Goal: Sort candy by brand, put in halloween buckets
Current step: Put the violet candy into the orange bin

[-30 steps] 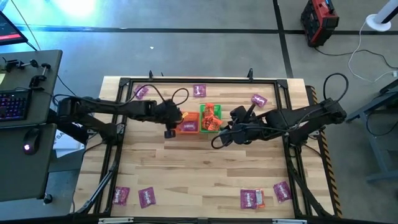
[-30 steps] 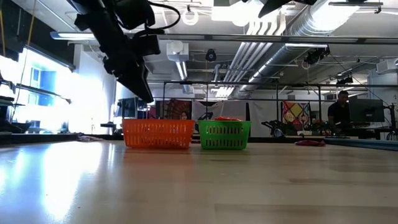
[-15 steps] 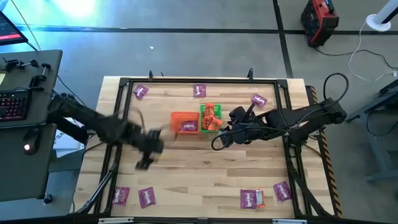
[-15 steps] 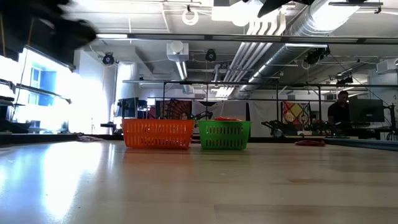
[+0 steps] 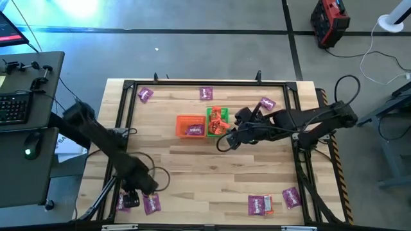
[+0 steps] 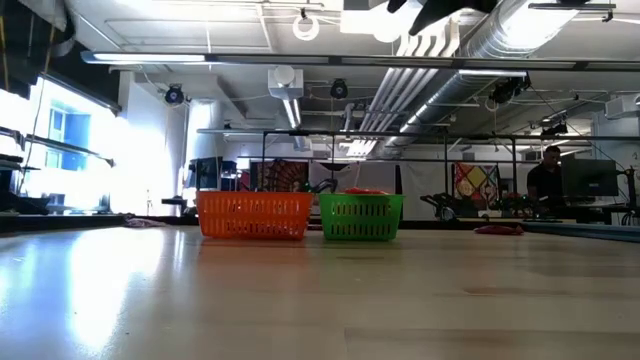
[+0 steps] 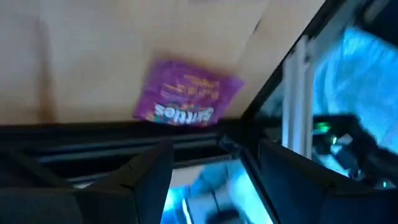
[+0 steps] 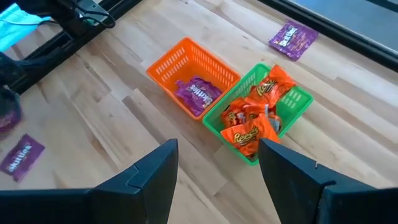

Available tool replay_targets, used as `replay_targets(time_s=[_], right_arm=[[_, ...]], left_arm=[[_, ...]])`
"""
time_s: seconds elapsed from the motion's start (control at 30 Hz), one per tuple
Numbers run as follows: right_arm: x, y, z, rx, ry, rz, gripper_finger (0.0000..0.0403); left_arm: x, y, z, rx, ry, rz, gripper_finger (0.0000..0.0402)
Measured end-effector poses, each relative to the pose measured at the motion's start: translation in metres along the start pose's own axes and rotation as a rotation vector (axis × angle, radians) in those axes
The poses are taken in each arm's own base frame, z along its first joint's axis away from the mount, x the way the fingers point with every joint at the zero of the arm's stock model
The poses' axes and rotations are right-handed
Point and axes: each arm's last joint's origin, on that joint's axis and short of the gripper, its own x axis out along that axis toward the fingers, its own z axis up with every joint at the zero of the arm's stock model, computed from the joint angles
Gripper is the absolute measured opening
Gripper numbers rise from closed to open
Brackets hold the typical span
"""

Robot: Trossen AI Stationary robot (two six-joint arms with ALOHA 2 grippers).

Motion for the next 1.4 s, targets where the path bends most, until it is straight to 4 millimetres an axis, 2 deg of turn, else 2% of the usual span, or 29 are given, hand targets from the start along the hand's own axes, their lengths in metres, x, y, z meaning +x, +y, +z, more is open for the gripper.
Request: replay_targets(time_s=[0.2,0.37,0.6,0.87,1.4], right_arm=[[0.003,-0.003,0.003,-0.022,0.015,0.004,0.0216],[0.004,-0.004,0.005,-0.042,0.015,0.001,0.0216],[0.006,-0.006,0.008,-0.050,0.037,0.015,0.0216],[0.006,-0.006,0.008,-0.062,0.037,0.015,0.0216],[0.006,-0.006,0.008,-0.085,0.037,0.016,0.0216]], left_arm=[[0.034,0.007,0.026,-0.049,0.097,0.109,0.0227],[0.047,0.012,0.037,-0.090,0.099,0.177,0.0227],[0.051,0.014,0.040,-0.102,0.066,0.215,0.0227],[0.057,0.014,0.043,-0.164,0.079,0.117,0.0227],[0.065,0.022,0.040,-0.227,0.046,0.141,0.0220]])
